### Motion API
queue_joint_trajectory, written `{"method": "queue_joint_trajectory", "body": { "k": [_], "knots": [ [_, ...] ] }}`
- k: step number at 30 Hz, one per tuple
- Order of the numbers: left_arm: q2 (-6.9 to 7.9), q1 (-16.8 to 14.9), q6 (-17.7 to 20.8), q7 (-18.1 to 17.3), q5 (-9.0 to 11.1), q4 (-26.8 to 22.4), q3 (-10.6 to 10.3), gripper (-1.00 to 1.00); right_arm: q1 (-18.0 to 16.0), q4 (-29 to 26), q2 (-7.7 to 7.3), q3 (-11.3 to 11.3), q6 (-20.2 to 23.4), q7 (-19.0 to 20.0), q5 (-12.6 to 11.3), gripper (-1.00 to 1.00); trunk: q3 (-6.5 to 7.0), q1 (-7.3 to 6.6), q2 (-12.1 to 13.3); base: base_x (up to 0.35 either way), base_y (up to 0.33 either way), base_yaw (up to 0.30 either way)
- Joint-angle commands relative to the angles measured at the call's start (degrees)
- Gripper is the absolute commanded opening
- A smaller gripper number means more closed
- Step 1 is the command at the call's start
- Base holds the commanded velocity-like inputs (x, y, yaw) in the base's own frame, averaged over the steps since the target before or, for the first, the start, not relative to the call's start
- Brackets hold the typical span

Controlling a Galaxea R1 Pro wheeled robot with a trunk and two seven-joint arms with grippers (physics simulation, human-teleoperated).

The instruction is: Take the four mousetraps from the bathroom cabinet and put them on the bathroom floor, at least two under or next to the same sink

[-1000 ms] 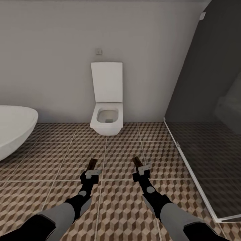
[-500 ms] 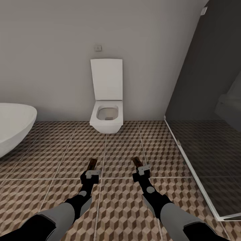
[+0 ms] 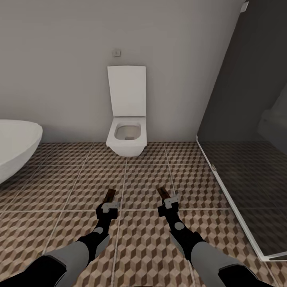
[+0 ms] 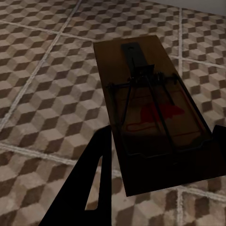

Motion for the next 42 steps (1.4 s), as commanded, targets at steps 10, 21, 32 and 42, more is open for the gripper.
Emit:
{"method": "queue_joint_trajectory", "body": {
  "k": [10,21,32,42],
  "knots": [
    [-0.01,-0.04,-0.09,0.5,0.11,0.04,-0.54,-1.0,-0.03,0.1,0.0,0.27,-0.02,-0.65,0.52,-1.0,-1.84,2.19,-4.04,0.0,0.0,0.0],
    [0.47,-0.02,-7.69,0.65,0.0,1.04,-0.56,-1.0,-0.04,1.27,0.08,0.27,-0.02,-0.65,0.52,-1.0,-3.81,4.61,-8.45,0.0,0.0,0.0],
    [0.48,0.05,-9.64,0.67,-0.04,2.71,-0.58,-1.0,-0.04,1.38,0.09,0.27,-0.02,-0.65,0.52,-1.0,-5.79,7.02,-12.87,0.0,0.0,0.0],
    [0.43,0.05,-9.67,0.66,-0.04,2.76,-0.58,-1.0,-0.04,1.38,-0.07,0.25,-0.03,-0.65,0.59,-1.0,-7.58,9.22,-16.88,0.0,0.0,0.0]
  ]
}}
